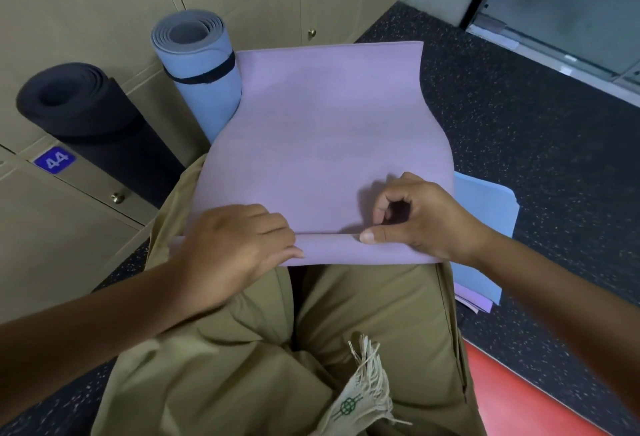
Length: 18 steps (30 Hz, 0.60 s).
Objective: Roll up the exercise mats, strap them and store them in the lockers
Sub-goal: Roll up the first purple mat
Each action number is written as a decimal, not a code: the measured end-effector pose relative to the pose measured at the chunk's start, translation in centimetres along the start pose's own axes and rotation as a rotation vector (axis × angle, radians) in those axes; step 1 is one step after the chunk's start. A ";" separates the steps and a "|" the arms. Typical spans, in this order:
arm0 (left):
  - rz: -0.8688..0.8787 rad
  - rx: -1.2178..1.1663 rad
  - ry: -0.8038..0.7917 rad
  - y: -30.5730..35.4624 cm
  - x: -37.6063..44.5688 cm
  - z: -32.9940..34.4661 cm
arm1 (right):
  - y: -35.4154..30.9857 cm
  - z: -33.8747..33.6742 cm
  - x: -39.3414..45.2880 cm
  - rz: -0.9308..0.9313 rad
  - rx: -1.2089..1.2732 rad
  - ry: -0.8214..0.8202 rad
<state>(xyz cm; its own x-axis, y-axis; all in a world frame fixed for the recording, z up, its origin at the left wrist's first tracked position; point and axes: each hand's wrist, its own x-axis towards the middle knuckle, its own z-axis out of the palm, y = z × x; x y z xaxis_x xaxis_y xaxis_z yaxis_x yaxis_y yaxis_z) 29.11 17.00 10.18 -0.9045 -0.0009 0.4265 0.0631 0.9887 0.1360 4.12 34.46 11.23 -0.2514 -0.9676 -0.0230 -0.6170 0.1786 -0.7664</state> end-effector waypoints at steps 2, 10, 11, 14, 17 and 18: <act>-0.032 -0.072 -0.073 -0.5 -0.2 -0.4 | -0.4 -0.2 0.1 0.031 -0.001 -0.014; -0.149 -0.230 -0.213 -2.0 -0.2 -0.4 | -0.3 1.7 -1.9 -0.161 -0.118 0.288; -0.187 -0.267 -0.225 -2.1 0.0 -0.5 | -0.2 1.8 -2.2 -0.230 -0.200 0.319; -0.308 -0.416 -0.284 -2.4 0.9 -0.9 | -0.1 1.7 -2.8 -0.470 -0.424 0.261; -0.398 -0.566 -0.360 -3.1 1.7 -1.1 | -0.4 1.2 -2.9 -0.649 -0.699 0.208; -0.418 -0.595 -0.383 -3.3 1.9 -1.1 | -0.5 1.3 -3.0 -0.673 -0.773 0.230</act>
<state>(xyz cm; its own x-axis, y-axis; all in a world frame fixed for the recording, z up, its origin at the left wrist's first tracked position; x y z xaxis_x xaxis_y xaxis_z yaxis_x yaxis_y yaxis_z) 27.62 13.56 11.52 -0.9775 -0.1934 -0.0846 -0.1950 0.6734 0.7131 6.17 37.08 10.91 0.2345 -0.8667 0.4403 -0.9698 -0.2399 0.0442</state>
